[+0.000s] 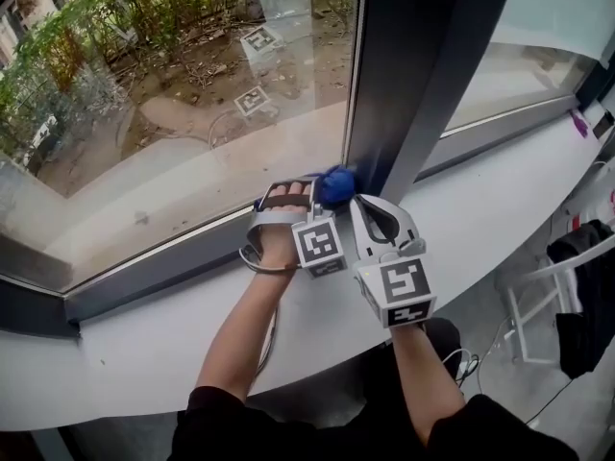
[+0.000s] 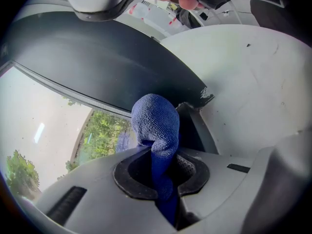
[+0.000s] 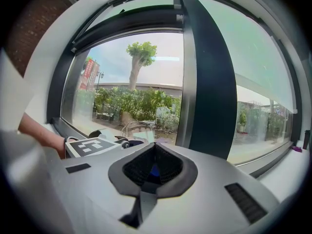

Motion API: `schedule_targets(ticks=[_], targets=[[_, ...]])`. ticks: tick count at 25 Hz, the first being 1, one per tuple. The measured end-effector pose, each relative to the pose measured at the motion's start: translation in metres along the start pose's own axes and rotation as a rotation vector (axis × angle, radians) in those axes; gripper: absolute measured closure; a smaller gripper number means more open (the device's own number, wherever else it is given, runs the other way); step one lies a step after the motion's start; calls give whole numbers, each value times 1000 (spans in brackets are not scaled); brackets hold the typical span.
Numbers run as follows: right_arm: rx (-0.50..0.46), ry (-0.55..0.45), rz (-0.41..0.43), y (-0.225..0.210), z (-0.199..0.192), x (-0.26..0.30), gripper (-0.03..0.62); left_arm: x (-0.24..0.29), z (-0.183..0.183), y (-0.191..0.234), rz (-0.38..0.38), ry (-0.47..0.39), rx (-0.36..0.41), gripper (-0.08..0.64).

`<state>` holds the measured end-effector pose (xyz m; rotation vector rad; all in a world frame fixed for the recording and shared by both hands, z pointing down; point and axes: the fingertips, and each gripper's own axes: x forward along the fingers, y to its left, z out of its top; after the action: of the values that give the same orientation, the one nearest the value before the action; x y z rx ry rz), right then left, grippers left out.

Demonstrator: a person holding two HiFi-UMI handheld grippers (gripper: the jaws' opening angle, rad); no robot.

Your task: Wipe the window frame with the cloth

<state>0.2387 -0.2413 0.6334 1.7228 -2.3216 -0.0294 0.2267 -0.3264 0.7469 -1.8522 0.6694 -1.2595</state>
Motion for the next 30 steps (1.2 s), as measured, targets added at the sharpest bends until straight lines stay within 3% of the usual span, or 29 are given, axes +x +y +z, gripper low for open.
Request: schedule_targets(ticks=[18,30], targets=[[5,-5,93,50,-4,13,586,-32,-59,-9,4,68,-41,509],[-82,-52,135,100,10,36,586,-58,-110,-16,11,114,-72,509]])
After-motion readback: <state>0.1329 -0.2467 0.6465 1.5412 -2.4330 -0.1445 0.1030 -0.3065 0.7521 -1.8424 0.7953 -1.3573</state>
